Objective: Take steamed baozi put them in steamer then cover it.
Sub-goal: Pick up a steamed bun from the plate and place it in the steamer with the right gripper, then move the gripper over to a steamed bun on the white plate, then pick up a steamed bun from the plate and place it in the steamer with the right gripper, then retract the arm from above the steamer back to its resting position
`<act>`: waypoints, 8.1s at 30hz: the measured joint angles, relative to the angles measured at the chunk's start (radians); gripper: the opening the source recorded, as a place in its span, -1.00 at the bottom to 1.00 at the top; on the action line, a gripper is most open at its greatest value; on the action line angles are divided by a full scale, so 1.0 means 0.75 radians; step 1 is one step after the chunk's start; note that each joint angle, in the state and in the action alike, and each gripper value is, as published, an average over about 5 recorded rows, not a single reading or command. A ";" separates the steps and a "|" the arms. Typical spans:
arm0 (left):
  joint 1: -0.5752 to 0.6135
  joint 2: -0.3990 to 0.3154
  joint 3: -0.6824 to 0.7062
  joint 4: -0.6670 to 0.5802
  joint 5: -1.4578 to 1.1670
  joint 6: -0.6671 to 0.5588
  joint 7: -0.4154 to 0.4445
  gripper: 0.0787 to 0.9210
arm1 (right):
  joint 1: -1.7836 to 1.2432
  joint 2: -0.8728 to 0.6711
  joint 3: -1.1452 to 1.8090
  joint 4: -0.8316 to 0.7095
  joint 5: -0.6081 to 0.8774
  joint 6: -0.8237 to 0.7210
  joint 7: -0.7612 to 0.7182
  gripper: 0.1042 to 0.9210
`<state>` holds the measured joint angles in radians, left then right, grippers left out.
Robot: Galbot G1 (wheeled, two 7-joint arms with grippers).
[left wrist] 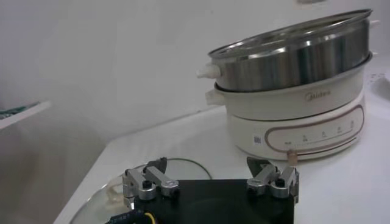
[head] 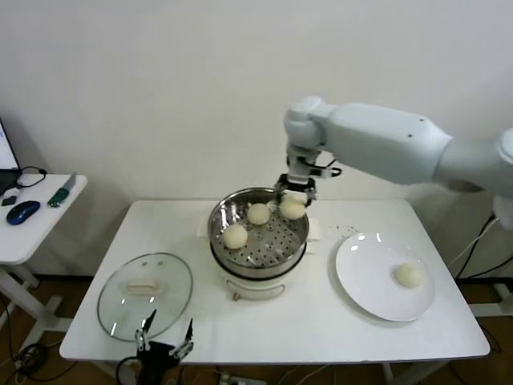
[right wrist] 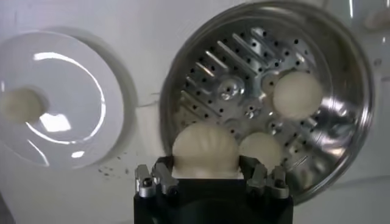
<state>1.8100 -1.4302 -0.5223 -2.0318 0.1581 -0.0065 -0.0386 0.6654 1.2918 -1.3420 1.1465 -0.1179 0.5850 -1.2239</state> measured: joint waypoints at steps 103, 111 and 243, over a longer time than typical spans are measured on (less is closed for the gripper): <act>0.000 0.001 -0.039 0.002 -0.039 0.015 -0.006 0.77 | -0.814 -0.788 0.545 -0.352 0.017 -0.883 0.117 0.76; -0.003 0.001 -0.038 0.003 -0.032 0.019 -0.006 0.77 | -0.833 -0.755 0.563 -0.390 0.003 -0.875 0.115 0.58; -0.074 0.077 -0.051 -0.040 0.333 0.020 -0.040 0.77 | -1.156 -0.913 1.127 0.396 1.176 -0.707 1.217 0.76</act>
<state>1.7542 -1.3721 -0.5607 -2.0619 0.4079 0.0086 -0.0683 -0.2016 0.6070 -0.4966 1.4437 0.7638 0.0551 -0.3111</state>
